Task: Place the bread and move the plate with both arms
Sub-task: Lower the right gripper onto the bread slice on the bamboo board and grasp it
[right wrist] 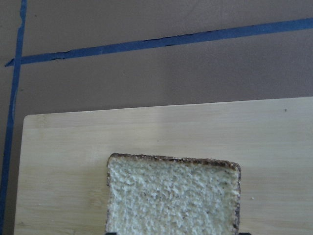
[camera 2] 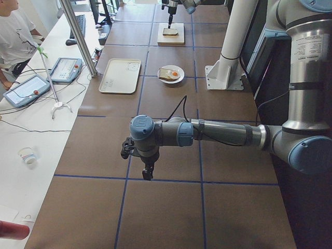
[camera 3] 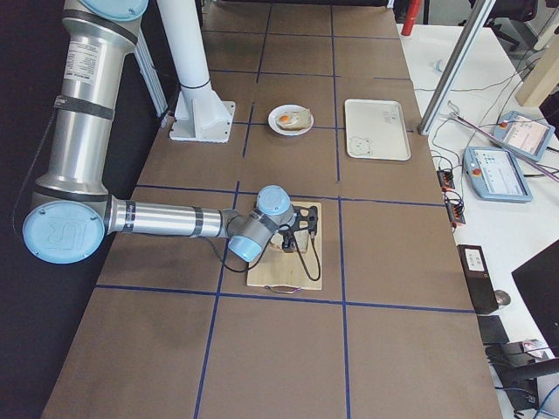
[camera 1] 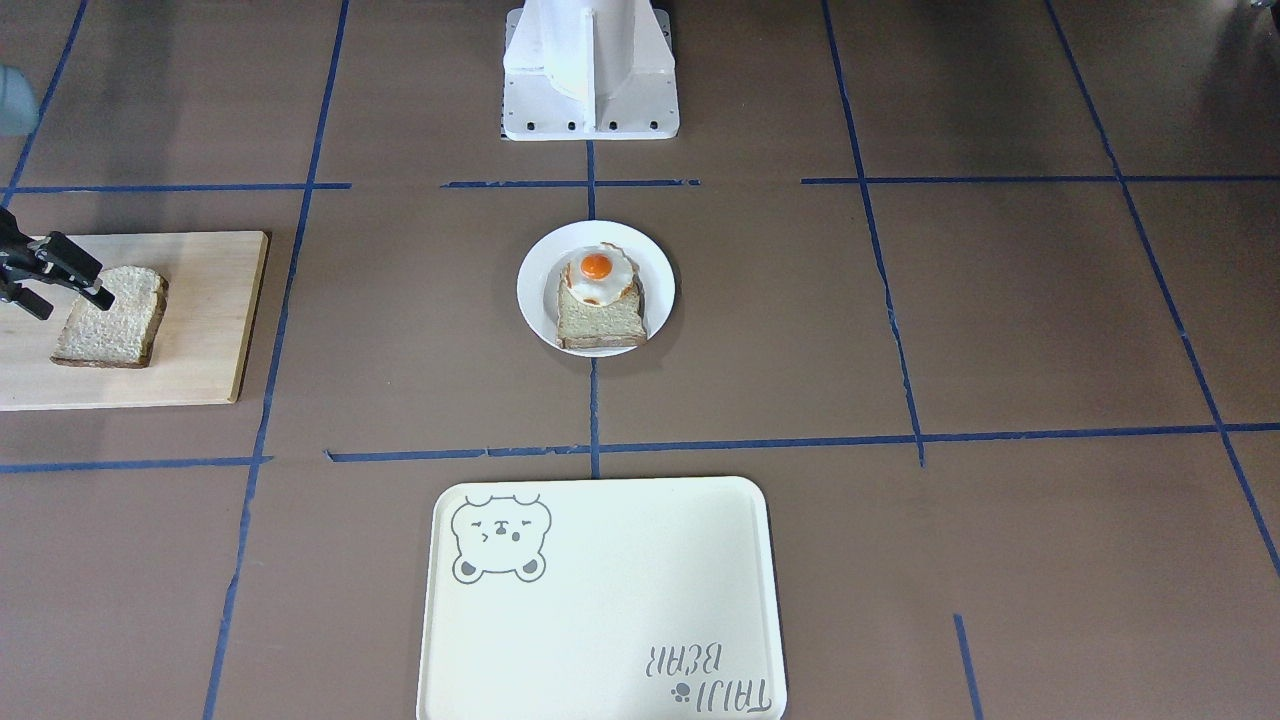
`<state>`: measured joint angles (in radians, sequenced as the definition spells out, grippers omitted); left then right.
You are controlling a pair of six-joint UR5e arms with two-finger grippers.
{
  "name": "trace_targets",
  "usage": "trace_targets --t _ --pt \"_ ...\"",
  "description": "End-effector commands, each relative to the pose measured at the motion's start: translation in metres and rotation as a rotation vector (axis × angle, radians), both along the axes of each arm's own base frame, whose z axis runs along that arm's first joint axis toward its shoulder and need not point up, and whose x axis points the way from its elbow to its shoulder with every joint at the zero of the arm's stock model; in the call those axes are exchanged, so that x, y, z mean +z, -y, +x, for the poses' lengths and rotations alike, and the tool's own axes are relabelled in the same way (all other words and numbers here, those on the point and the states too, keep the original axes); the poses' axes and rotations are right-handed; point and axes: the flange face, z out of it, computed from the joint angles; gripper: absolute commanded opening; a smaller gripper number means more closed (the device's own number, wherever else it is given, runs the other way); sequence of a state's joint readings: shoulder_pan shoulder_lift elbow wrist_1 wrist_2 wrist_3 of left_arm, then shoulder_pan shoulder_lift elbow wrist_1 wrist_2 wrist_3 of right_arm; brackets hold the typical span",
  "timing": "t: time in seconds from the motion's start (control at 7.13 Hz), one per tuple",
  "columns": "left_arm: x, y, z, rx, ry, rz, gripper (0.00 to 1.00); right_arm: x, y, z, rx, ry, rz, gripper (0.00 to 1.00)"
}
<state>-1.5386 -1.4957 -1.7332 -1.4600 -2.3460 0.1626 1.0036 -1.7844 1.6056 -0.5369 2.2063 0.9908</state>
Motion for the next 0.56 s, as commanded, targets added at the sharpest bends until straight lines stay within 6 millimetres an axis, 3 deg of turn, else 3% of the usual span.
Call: trace_targets --t 0.0,0.28,0.42 --pt "0.001 0.0 0.0 0.0 0.001 -0.002 1.0 0.013 -0.004 0.002 -0.001 -0.01 -0.018 0.84" --pt "0.001 0.0 0.0 0.001 0.001 0.0 1.0 0.046 -0.008 0.003 -0.004 -0.006 -0.011 0.79" --pt "0.001 0.0 0.0 0.0 0.001 -0.001 1.0 0.04 -0.003 0.0 -0.002 0.007 -0.008 0.69"
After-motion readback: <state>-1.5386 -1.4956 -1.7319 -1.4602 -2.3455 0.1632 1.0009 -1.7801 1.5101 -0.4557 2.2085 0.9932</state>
